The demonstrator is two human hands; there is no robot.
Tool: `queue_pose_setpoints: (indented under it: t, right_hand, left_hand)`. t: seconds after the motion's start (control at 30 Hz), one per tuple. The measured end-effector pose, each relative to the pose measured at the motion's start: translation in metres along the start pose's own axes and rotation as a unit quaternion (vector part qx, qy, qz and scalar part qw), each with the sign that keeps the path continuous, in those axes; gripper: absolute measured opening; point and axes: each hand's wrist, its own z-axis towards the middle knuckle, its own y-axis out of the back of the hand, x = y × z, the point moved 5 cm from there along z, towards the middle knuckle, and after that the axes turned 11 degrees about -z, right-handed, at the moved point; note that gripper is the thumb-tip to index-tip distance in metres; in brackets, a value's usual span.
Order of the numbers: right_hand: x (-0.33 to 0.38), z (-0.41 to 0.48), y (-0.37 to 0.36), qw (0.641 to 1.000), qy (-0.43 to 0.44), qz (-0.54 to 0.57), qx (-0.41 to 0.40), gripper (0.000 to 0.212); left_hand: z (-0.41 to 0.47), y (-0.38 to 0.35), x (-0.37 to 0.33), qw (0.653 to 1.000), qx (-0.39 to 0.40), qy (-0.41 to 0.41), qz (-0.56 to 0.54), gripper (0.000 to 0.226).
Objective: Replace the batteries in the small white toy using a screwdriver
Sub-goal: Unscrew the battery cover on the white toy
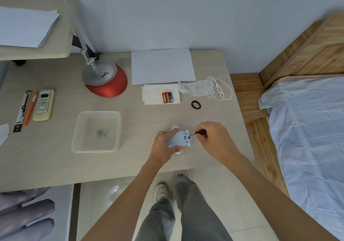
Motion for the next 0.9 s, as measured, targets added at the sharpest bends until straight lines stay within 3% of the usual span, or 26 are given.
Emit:
queue_pose_setpoints:
  t: [0.5,0.9]
  right_hand:
    - [-0.001,0.006,-0.027,1.0,-0.002,-0.014,0.017,0.01]
    - [0.003,0.011,-0.034,0.989,0.066,-0.103,0.083,0.012]
  left_hand:
    - [0.002,0.001,-0.004,1.0,0.007,0.017,0.014,0.079]
    - [0.002,-0.003,-0.004,1.0,0.009,0.018,0.011,0.08]
